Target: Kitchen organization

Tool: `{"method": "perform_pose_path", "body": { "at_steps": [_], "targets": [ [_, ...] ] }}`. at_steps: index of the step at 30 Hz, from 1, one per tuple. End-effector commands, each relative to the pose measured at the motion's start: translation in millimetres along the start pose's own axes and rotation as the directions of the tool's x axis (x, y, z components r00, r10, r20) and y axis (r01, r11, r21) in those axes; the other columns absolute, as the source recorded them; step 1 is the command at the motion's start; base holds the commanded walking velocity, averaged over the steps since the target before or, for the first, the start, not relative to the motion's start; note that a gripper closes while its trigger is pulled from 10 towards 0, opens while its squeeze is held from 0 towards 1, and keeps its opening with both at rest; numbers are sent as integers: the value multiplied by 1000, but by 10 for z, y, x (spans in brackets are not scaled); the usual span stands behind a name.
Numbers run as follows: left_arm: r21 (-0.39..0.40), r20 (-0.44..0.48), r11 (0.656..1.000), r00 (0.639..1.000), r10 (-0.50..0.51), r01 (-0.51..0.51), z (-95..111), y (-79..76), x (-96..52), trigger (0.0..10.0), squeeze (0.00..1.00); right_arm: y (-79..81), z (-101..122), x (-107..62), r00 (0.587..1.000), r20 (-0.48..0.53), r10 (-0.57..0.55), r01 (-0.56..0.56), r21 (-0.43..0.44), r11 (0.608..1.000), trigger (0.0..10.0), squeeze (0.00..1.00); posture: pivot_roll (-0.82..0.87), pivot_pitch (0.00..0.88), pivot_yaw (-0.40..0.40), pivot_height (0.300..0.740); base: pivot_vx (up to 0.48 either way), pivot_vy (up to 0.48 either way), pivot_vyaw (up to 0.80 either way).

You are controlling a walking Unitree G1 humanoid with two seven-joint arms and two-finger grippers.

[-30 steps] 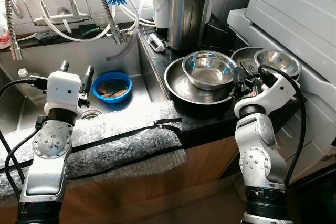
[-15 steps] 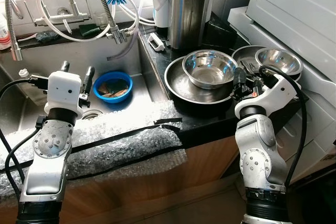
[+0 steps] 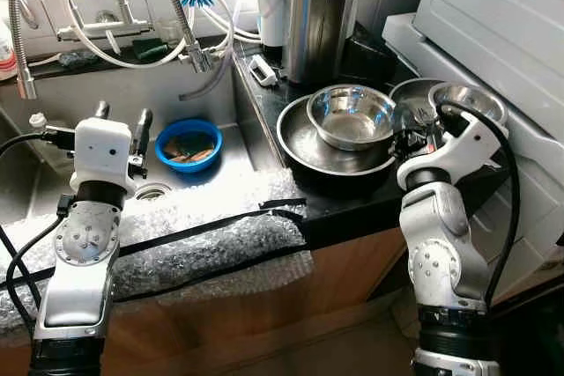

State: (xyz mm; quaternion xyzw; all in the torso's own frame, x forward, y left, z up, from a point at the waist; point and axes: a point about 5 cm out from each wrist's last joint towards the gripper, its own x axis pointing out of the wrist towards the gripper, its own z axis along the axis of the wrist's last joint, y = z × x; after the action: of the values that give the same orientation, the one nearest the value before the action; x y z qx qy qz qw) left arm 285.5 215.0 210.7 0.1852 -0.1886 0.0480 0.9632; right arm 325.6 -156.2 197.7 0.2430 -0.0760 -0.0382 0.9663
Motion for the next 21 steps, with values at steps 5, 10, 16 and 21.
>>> {"method": "perform_pose_path", "body": {
  "at_steps": [5, 10, 16, 21],
  "targets": [
    [5, 26, 1000, 999, 29, -29, 51, 25, -27, 10000, 0, 83, -13, 55, 998, -27, 49, -49, 1, 999, 10000, 0, -47, 0, -59, 727, 0, 0, 0],
    [5, 29, 1000, 999, 31, -31, 53, 17, -29, 10000, 0, 82, -2, 69, 999, -27, 44, -44, -2, 999, 10000, 0, -52, 0, -59, 727, 0, 0, 0],
    [0, 32, 1000, 999, 22, -22, 52, -23, -4, 10000, 0, 14, 27, 97, 999, -36, -10, 10, 2, 1000, 10000, 0, -61, 0, -60, 727, 0, 0, 0],
    [2, 31, 1000, 999, 12, -12, 49, -60, 3, 10000, 0, 0, 29, 134, 998, -57, -22, 23, 14, 1000, 10000, 0, -64, 0, -66, 727, 0, 0, 0]
  ]
}}
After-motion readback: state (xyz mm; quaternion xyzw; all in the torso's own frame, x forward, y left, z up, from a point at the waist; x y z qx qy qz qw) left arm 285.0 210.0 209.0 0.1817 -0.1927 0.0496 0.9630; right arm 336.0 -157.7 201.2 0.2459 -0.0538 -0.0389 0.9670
